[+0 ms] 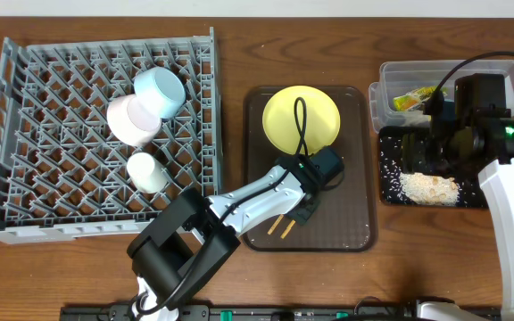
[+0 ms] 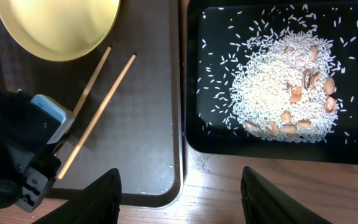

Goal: Sort waste into correct bins and load items into the dishwasher rack
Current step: 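Lift the chopstick with the left gripper and carry it to the rack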

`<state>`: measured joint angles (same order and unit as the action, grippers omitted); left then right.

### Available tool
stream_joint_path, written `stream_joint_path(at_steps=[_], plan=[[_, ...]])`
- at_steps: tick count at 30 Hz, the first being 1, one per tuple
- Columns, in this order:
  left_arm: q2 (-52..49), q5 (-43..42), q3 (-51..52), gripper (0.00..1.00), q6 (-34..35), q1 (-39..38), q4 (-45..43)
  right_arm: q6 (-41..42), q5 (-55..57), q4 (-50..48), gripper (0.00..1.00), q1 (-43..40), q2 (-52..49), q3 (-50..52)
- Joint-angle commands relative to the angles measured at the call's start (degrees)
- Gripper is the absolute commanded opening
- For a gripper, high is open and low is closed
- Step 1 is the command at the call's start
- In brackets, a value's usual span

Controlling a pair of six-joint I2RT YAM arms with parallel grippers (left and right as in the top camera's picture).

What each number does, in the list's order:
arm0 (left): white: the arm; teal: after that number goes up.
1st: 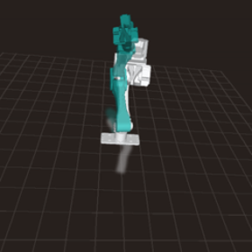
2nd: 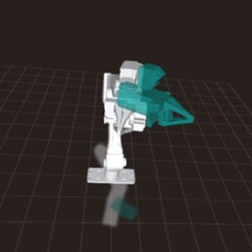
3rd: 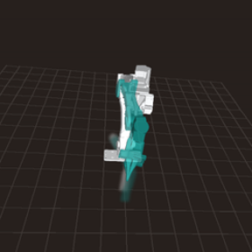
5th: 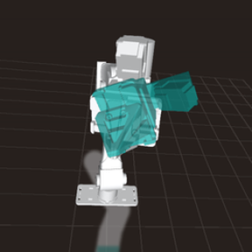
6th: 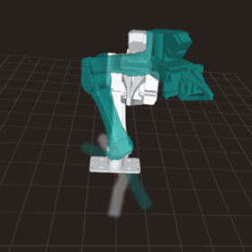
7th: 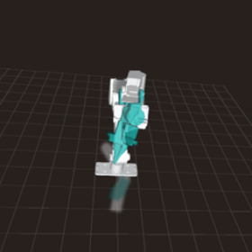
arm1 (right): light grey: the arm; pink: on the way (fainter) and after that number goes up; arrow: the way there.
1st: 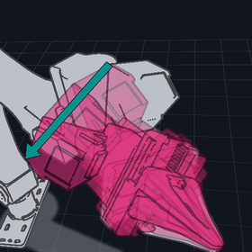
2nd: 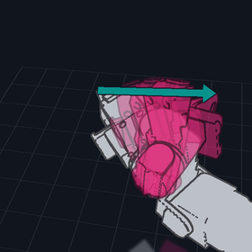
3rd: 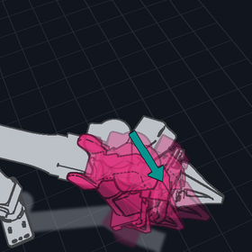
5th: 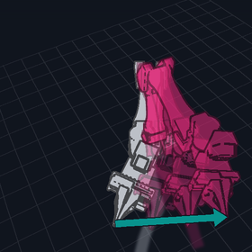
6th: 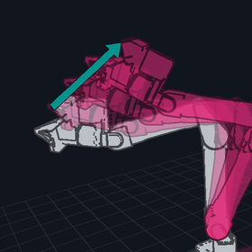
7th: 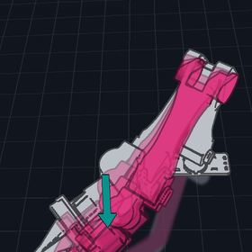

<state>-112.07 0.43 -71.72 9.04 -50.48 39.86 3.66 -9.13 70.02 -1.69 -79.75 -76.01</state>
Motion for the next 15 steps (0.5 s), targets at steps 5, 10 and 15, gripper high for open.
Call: stream_joint_path(at_steps=[5,10,15], plan=[[3.5,0.2,-1.6,0.06,0.0,0.0,4.0,-0.8,0.4,0.2,0.59,-0.9,0.1,0.0],[11.3,0.2,-1.7,0.06,-0.4,0.0,8.0,-0.8,1.4,0.2,0.59,-0.9,0.1,0.0],[19.4,0.5,-1.7,0.06,-3.3,0.5,12.4,-0.7,1.4,0.2,0.59,-0.9,0.1,0.0]])
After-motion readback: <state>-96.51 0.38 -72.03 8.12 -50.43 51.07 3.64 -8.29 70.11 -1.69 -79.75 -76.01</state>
